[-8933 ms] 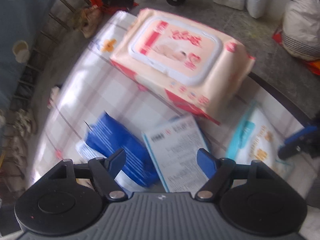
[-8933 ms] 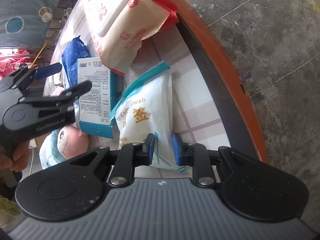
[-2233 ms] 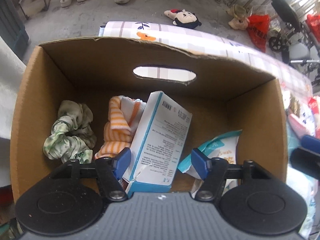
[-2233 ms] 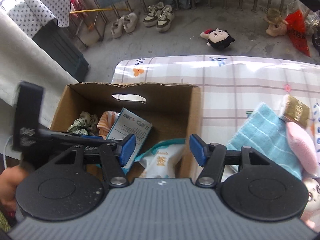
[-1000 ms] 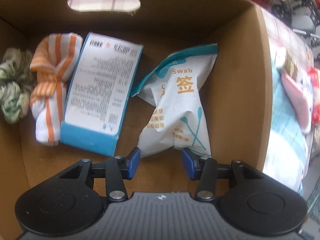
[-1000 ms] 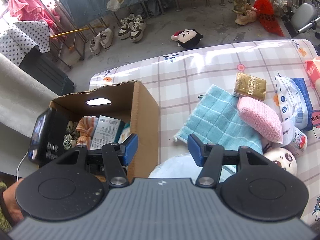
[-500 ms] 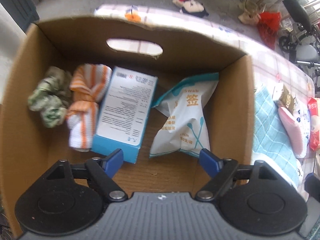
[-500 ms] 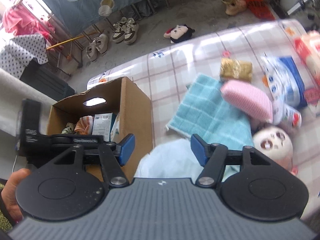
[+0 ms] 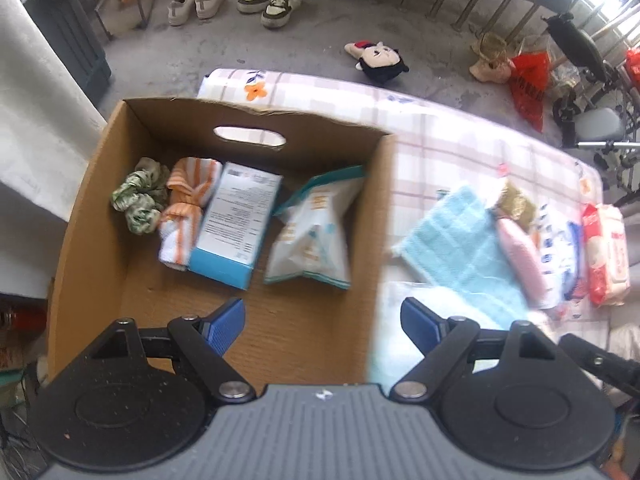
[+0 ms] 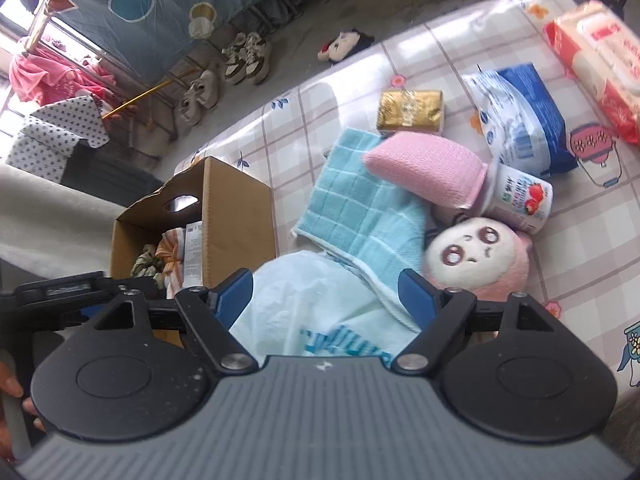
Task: Organize soft objects
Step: 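Lift both tools out of the box and move back over the bed, then grasp the pink knitted scrubber with the left gripper while the right grasps the blue tissue pack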
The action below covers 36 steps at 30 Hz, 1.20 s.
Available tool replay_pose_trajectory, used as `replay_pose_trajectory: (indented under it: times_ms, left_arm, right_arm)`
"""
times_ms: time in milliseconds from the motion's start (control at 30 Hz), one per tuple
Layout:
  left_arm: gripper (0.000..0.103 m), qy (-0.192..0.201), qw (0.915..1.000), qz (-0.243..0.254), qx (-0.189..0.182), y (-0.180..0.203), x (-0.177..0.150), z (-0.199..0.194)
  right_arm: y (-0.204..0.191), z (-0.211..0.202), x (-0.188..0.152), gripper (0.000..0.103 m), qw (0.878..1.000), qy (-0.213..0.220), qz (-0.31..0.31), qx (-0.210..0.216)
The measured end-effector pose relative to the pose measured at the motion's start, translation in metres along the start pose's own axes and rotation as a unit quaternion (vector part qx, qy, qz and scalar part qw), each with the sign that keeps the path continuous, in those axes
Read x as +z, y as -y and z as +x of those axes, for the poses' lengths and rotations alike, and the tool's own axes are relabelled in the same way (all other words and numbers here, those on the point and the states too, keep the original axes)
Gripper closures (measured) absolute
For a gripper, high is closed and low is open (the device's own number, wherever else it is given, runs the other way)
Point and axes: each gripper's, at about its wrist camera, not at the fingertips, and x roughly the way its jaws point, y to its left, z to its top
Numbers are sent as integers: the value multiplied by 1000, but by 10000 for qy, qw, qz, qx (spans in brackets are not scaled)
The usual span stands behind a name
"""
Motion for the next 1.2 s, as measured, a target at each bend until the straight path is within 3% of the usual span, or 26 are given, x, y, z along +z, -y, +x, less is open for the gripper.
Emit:
replay_pose_trajectory:
  times_ms: [300,600,867,1100,1200]
  left_arm:
    - [17,118,9991,-182,-357,106,9,-18]
    - [16,-400,9947,-197,-921,196,26,48]
    - [34,-742,9964,-72,-401,227,29,119]
    - [44,-850,9952,-447,-210,225,31,143]
    - [56,-791,9950,-574,-191,225,32,147]
  right_arm:
    - [83,-45,45,23,9979,-135,-632,89]
    - [159,-40,101,23,9971,-44,-754,-20]
    - [186,15,128,23,9984,-152,-538,-30]
    - [189,59,140,23,9984,-270,-476,-127]
    - [190,75,142,22,9983,-335,-424,-205]
